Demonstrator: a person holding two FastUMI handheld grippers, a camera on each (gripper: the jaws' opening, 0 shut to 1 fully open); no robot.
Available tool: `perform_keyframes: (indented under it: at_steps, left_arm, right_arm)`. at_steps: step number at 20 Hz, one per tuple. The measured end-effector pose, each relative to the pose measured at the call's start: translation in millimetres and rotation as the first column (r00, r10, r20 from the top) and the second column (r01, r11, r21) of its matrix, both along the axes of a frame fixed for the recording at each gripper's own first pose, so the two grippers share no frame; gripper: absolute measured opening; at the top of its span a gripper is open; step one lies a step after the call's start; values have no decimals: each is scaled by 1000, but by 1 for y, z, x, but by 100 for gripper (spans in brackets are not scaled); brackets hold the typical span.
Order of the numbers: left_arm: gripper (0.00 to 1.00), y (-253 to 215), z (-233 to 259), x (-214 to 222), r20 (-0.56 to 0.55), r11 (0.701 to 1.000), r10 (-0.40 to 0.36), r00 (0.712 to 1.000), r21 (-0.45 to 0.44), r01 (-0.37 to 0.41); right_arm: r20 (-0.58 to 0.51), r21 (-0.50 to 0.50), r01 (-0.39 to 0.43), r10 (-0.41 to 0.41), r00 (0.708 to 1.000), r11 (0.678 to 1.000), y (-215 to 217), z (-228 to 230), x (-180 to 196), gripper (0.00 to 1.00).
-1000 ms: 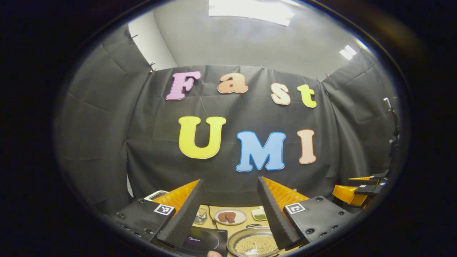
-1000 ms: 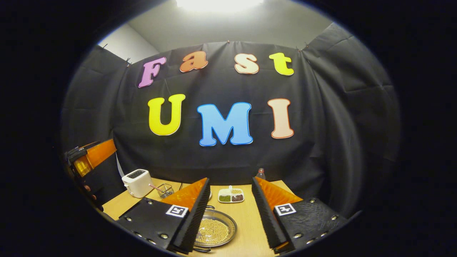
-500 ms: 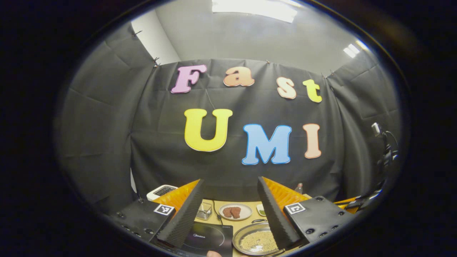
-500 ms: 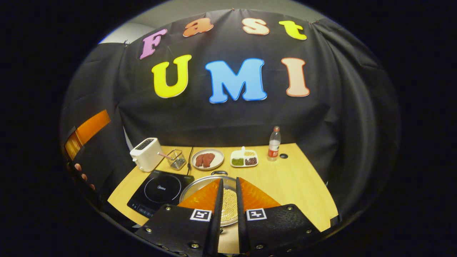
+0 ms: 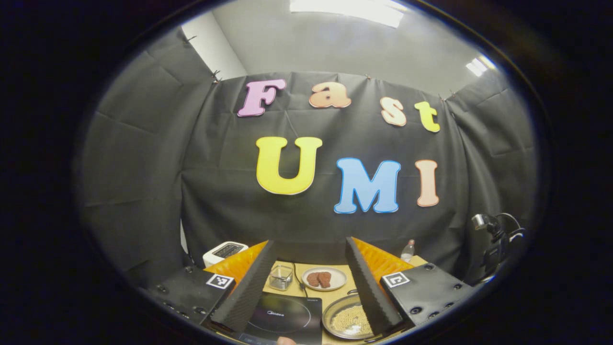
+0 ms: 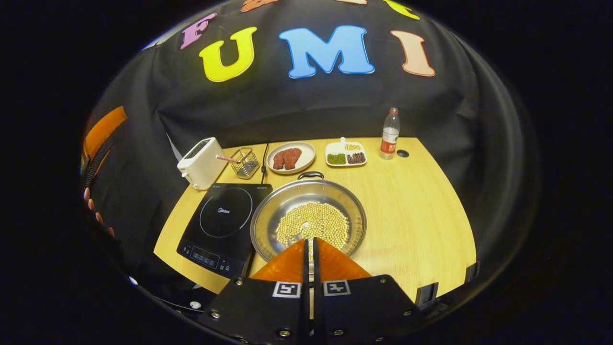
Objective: First push the handle of the pot to place it horizontally, then grasp the pot with both hands and set it on the induction cooktop.
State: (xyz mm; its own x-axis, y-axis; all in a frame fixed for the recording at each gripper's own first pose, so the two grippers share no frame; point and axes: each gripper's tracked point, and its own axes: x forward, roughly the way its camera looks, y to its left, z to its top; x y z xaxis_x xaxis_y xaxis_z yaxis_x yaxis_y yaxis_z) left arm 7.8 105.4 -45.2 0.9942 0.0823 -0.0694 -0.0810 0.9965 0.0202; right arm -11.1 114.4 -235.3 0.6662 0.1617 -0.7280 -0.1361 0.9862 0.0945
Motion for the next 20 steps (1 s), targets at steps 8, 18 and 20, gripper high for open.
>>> perform_keyframes:
  at_steps: [8,18,20]
  left_arm:
    - [99,23,-8,1,-17,1000,5,1000,0,-5]
    - [99,44,-14,-2,-27,1000,30,999,-4,-30]
    - [97,50,-14,-4,-31,999,36,999,0,-36]
  right_arm:
    - [-164,31,-46,51,985,998,34,-54,-16,0]
    - [-350,59,-86,101,931,995,65,-111,-39,0]
    - [-372,58,-79,95,923,995,67,-123,-39,0]
